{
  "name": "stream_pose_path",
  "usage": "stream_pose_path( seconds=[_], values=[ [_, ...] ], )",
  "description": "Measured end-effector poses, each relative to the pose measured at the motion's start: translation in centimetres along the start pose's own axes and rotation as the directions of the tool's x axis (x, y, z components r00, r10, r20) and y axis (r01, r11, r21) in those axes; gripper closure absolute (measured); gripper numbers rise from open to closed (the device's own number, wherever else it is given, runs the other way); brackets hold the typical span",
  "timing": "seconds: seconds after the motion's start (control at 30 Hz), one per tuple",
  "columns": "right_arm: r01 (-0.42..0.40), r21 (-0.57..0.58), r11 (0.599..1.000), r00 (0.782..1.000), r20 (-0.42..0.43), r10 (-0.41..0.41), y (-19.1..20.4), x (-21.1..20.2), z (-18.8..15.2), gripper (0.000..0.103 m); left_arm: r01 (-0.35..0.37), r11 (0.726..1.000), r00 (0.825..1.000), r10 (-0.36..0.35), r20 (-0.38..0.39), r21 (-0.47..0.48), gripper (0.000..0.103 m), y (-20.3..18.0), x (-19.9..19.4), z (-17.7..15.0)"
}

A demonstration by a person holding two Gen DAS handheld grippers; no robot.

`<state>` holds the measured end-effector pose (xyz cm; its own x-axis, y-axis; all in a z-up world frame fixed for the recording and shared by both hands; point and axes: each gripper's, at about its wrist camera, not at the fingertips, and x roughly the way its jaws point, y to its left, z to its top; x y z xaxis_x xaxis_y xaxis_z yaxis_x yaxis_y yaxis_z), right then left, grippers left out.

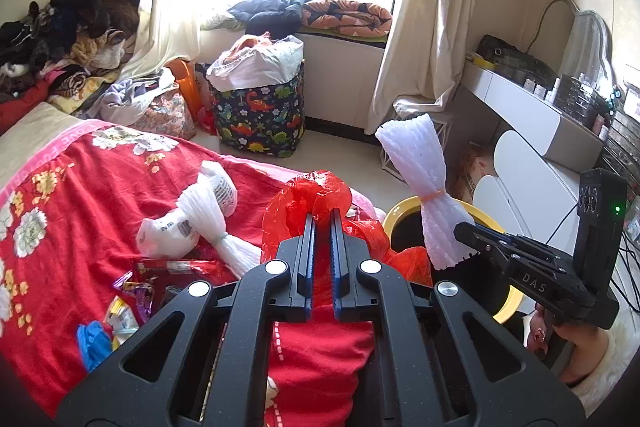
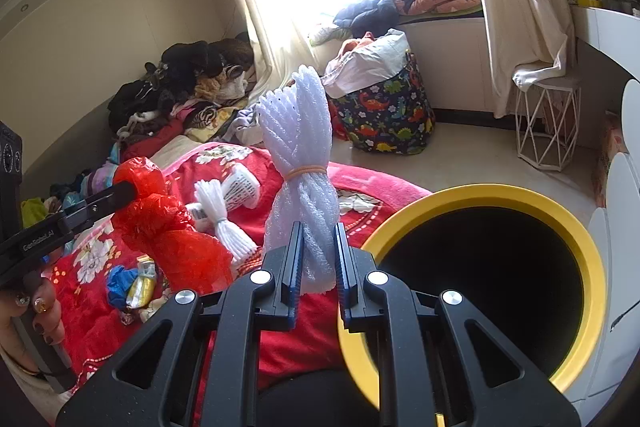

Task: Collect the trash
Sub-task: 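Carry the red bag and white mesh bundle over the yellow-rimmed bin with both tools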

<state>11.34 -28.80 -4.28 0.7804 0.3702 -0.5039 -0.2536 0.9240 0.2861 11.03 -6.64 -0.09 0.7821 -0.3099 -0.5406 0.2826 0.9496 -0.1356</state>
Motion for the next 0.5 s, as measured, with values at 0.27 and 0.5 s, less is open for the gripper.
stream_pose_path(
  seconds=[0.27,0.5],
  values=[
    [0.044,0.034,0.998,0.999,0.003,-0.044,-1.8,-0.9,-0.3,0.088,0.018,1.000,1.000,-0.018,-0.010,0.015,0.100,-1.3,0.8,-0.1],
    [0.083,0.080,0.993,0.997,-0.002,-0.083,-3.9,-1.5,-0.6,0.088,0.031,0.999,0.999,-0.030,-0.020,0.036,0.100,-2.6,1.7,-0.1]
  ],
)
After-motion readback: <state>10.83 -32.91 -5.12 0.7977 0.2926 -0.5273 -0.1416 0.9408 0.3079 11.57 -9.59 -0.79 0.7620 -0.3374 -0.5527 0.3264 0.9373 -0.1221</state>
